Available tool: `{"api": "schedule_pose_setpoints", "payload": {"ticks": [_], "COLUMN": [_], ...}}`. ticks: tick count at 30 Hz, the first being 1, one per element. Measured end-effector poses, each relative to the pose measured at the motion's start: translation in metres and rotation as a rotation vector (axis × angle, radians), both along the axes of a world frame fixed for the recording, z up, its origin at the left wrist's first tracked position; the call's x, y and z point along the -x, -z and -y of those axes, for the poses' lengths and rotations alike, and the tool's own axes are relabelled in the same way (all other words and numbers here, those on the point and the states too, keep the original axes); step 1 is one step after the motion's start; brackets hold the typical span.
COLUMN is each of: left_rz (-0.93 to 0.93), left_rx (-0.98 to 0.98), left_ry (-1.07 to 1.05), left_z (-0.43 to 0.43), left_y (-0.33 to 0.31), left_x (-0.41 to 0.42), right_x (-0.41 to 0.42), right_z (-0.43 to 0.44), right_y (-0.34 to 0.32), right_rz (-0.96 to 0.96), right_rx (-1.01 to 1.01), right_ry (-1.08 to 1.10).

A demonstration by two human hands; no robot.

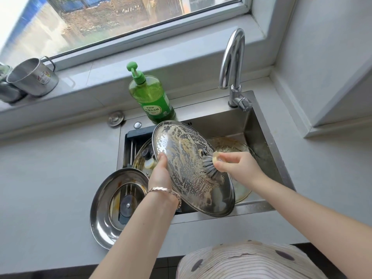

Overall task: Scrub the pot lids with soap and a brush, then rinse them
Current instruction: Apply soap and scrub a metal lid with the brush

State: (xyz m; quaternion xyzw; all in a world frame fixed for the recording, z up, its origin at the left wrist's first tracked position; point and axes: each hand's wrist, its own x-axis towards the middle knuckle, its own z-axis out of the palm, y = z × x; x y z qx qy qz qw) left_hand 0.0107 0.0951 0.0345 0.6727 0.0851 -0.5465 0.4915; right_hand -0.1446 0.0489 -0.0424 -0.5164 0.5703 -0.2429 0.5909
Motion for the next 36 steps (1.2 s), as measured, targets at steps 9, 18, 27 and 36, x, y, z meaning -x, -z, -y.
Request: {"api": "schedule_pose_setpoints", "payload": {"ticks": [9,18,27,36], "left_rz": [0.010,-0.009,-0.050,-0.027], "left_rx": [0.032,0.045,0.053,0.058], "left_ry": [-0.076,-0.118,-0.246,-0.288], "left_z": [-0.004,0.004,0.013,0.014], "left_y": [0.002,0.007,-0.006,-0.018], "left_x": [-0.007,-0.018,-0.016,-0.016], "right_x": [0.005,0.013,0.010,0.009], "right_z": [0.001,-0.007,-0.025,-0.028], "right_y": [0.008,-0.002,-0.009,-0.011], "right_rz": [-0.076,-0.135,-0.154,-0.084], "right_rx": [-0.086,0.046,0.121,0.248], "right_ry": [0.071,0.024,0.019,-0.064]}}
